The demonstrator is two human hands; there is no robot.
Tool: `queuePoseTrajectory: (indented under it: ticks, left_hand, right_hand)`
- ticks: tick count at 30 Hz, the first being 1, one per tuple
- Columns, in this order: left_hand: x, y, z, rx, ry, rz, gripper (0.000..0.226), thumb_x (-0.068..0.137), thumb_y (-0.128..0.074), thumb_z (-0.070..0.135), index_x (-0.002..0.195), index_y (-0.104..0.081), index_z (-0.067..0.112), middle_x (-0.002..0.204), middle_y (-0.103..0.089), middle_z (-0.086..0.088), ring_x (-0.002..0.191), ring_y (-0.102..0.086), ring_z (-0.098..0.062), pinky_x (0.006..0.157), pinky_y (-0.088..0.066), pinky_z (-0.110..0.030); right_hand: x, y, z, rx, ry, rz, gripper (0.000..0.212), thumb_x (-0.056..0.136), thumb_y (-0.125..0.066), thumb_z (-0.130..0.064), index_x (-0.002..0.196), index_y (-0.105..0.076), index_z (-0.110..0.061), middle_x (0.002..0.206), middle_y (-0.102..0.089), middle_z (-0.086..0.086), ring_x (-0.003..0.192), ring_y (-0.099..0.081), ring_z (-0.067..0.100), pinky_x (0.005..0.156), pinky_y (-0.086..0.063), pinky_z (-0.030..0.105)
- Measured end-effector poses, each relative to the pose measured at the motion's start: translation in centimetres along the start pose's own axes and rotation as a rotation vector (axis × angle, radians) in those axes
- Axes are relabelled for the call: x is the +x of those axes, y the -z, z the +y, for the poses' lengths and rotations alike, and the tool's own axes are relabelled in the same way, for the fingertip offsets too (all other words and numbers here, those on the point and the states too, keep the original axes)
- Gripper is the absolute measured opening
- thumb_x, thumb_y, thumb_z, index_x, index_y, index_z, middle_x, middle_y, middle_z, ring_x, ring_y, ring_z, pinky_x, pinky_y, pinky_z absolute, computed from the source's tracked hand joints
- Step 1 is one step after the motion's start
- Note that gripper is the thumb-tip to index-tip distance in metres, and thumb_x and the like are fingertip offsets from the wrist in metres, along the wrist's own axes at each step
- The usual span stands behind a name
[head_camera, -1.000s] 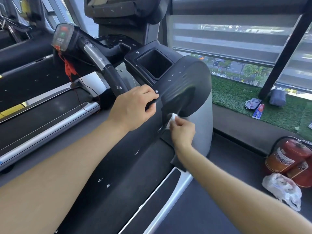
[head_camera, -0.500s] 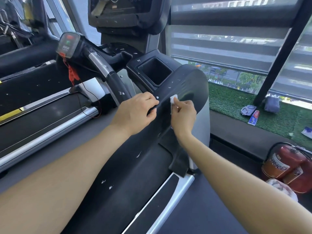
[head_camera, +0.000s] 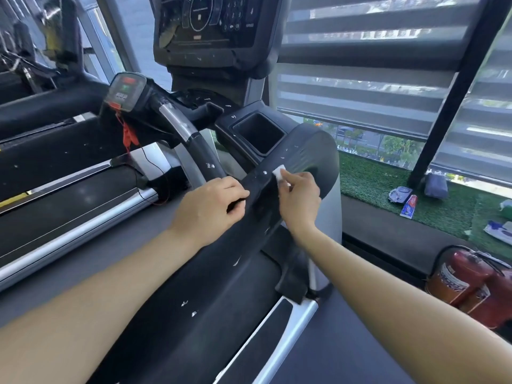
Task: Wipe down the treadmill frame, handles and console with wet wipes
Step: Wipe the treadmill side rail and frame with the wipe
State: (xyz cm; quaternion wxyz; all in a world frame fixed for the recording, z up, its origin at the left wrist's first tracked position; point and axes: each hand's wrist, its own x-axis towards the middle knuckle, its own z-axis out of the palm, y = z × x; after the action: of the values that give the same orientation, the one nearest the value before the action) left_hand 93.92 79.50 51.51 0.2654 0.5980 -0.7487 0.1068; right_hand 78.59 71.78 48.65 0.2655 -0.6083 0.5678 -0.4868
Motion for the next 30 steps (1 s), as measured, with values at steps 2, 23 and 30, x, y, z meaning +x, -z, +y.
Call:
queuePoseTrajectory:
  ticks: [2,23,30]
  left_hand:
    - [0.1,-0.1,-0.1,-0.007,0.001,0.009,0.034,0.084,-0.043,0.035,0.099,-0.071,0.024,0.099,-0.064,0.017,0.091,-0.057,-0.008,0.062,-0.053,-0.033]
    - [0.2,0.2,-0.1,0.019,-0.022,-0.016,0.022,0.089,-0.055,0.024,0.105,-0.070,0.022,0.105,-0.063,0.011,0.098,-0.058,-0.013,0.066,-0.053,-0.034]
    - [0.3,0.3,0.0,0.030,-0.030,-0.021,0.024,0.090,-0.052,0.025,0.107,-0.069,0.022,0.106,-0.063,0.011,0.100,-0.057,-0.012,0.066,-0.048,-0.030]
  right_hand:
    - [-1.3,-0.2,0.0,-0.027,0.050,0.001,0.027,0.096,-0.051,-0.017,0.116,-0.068,-0.022,0.097,-0.052,-0.001,0.076,-0.047,0.013,0.071,-0.030,0.020]
    - [-8.7,-0.9,-0.5,-0.009,0.046,-0.082,0.023,0.096,-0.053,-0.027,0.110,-0.070,-0.021,0.089,-0.053,-0.006,0.070,-0.048,0.000,0.063,-0.034,0.002]
    - [-4.2,-0.7,-1.1,-0.021,-0.068,0.006,0.030,0.097,-0.050,-0.034,0.116,-0.069,-0.021,0.090,-0.061,0.008,0.080,-0.055,0.025,0.071,-0.039,0.030]
